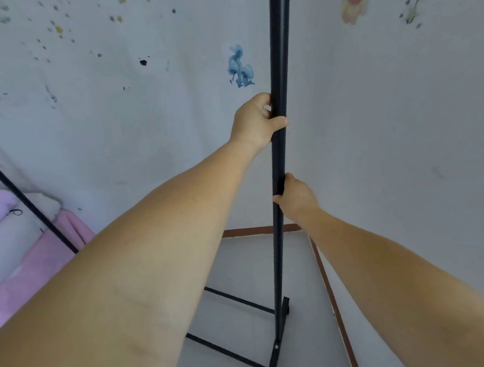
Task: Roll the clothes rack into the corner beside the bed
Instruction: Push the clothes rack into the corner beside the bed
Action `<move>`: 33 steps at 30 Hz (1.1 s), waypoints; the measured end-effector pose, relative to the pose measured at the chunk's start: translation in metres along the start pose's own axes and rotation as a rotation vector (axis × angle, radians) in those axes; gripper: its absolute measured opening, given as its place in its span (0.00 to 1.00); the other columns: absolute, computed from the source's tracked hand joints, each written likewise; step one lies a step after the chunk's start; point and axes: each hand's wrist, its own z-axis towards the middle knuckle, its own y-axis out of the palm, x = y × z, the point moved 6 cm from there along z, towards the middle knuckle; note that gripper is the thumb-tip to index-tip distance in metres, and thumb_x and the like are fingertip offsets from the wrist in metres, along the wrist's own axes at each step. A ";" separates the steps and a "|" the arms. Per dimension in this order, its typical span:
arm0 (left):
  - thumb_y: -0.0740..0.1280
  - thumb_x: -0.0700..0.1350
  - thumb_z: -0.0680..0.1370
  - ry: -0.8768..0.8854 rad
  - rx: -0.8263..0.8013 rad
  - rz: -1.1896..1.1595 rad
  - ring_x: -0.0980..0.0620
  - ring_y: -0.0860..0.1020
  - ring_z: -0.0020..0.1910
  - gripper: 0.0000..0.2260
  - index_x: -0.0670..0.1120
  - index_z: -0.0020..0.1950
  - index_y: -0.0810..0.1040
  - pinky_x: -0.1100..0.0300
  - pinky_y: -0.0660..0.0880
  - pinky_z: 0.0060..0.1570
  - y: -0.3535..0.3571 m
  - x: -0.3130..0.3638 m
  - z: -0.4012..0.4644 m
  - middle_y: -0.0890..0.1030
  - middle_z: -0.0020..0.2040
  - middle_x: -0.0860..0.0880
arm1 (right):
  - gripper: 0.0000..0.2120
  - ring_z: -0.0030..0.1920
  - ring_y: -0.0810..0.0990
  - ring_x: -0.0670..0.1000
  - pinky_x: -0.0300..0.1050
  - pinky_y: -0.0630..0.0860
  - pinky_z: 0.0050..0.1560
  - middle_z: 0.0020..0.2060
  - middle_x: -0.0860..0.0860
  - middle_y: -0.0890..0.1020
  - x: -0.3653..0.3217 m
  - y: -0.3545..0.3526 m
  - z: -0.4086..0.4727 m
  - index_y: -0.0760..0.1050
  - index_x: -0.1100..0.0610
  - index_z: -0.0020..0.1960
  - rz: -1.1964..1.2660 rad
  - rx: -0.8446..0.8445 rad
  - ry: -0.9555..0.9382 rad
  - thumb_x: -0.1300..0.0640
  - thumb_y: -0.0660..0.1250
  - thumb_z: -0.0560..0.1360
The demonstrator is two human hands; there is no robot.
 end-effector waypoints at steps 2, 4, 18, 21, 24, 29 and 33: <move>0.69 0.40 0.73 0.001 -0.016 0.017 0.45 0.80 0.51 0.16 0.43 0.61 0.73 0.50 0.79 0.53 0.003 -0.003 0.013 0.80 0.50 0.44 | 0.14 0.49 0.79 0.59 0.51 0.79 0.47 0.52 0.59 0.80 0.001 0.000 0.010 0.67 0.61 0.61 -0.002 0.030 0.008 0.61 0.63 0.76; 0.69 0.40 0.73 0.005 -0.022 0.033 0.45 0.80 0.51 0.15 0.43 0.59 0.73 0.49 0.79 0.53 0.004 -0.003 0.023 0.80 0.49 0.44 | 0.13 0.46 0.79 0.58 0.50 0.78 0.44 0.51 0.59 0.80 0.002 -0.002 0.018 0.67 0.61 0.60 -0.002 0.057 0.013 0.61 0.62 0.76; 0.68 0.41 0.74 0.039 -0.027 0.010 0.45 0.80 0.51 0.14 0.43 0.59 0.73 0.48 0.78 0.53 0.028 -0.014 0.090 0.81 0.52 0.43 | 0.11 0.40 0.74 0.53 0.47 0.73 0.39 0.49 0.60 0.80 0.015 -0.010 0.078 0.68 0.62 0.58 -0.014 0.155 0.064 0.62 0.61 0.77; 0.68 0.40 0.74 0.035 -0.031 0.006 0.45 0.79 0.51 0.14 0.43 0.58 0.73 0.48 0.78 0.53 0.035 -0.017 0.106 0.80 0.52 0.43 | 0.11 0.40 0.73 0.53 0.46 0.72 0.39 0.50 0.60 0.80 0.018 -0.013 0.095 0.68 0.62 0.59 -0.019 0.149 0.065 0.63 0.61 0.77; 0.68 0.40 0.74 0.025 -0.016 0.001 0.44 0.79 0.51 0.14 0.43 0.59 0.72 0.48 0.78 0.53 0.040 -0.022 0.125 0.79 0.51 0.43 | 0.12 0.40 0.73 0.53 0.46 0.72 0.39 0.50 0.59 0.80 0.022 -0.015 0.118 0.68 0.62 0.59 -0.044 0.128 0.036 0.62 0.61 0.77; 0.68 0.40 0.74 -0.003 0.018 0.011 0.44 0.79 0.51 0.14 0.42 0.58 0.73 0.48 0.78 0.54 0.049 -0.027 0.166 0.80 0.52 0.42 | 0.11 0.42 0.75 0.53 0.46 0.72 0.40 0.50 0.59 0.80 0.027 -0.020 0.165 0.68 0.62 0.59 -0.029 0.098 -0.006 0.62 0.60 0.77; 0.68 0.41 0.74 -0.025 0.033 0.002 0.44 0.79 0.52 0.14 0.42 0.59 0.72 0.47 0.78 0.55 0.058 -0.036 0.196 0.81 0.53 0.41 | 0.11 0.44 0.77 0.56 0.47 0.73 0.40 0.50 0.59 0.80 0.030 -0.024 0.197 0.68 0.61 0.59 -0.039 0.077 -0.034 0.61 0.61 0.77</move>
